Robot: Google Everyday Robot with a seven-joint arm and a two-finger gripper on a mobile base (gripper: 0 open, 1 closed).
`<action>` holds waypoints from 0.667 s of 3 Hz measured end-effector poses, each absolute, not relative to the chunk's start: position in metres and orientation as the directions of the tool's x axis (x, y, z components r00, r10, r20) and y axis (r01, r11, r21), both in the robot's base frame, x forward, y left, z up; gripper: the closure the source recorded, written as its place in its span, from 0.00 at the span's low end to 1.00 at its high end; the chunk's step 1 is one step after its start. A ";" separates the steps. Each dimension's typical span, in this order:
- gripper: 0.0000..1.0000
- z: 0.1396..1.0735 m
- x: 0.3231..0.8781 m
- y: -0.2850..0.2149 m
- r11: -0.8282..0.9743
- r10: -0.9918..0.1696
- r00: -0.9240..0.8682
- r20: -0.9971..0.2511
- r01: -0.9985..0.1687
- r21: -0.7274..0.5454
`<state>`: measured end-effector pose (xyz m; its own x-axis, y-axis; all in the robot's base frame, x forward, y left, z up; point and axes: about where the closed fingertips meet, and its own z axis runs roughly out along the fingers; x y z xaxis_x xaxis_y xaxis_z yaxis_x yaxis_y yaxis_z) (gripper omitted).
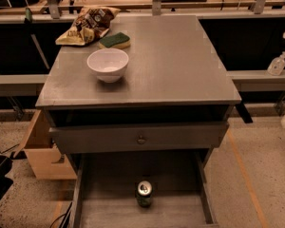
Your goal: Pick green can from middle drawer and place on counter
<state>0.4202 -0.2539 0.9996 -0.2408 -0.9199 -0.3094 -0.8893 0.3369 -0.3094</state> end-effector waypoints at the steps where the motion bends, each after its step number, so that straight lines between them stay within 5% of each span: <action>1: 0.00 0.952 0.402 -0.259 0.350 -0.882 -0.201 -0.427 -0.886 -0.304; 2: 0.00 0.885 0.387 -0.247 0.371 -0.812 -0.161 -0.561 -0.884 -0.283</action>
Offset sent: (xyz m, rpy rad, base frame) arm -0.0469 0.0044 -0.2082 0.5319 -0.5175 0.2431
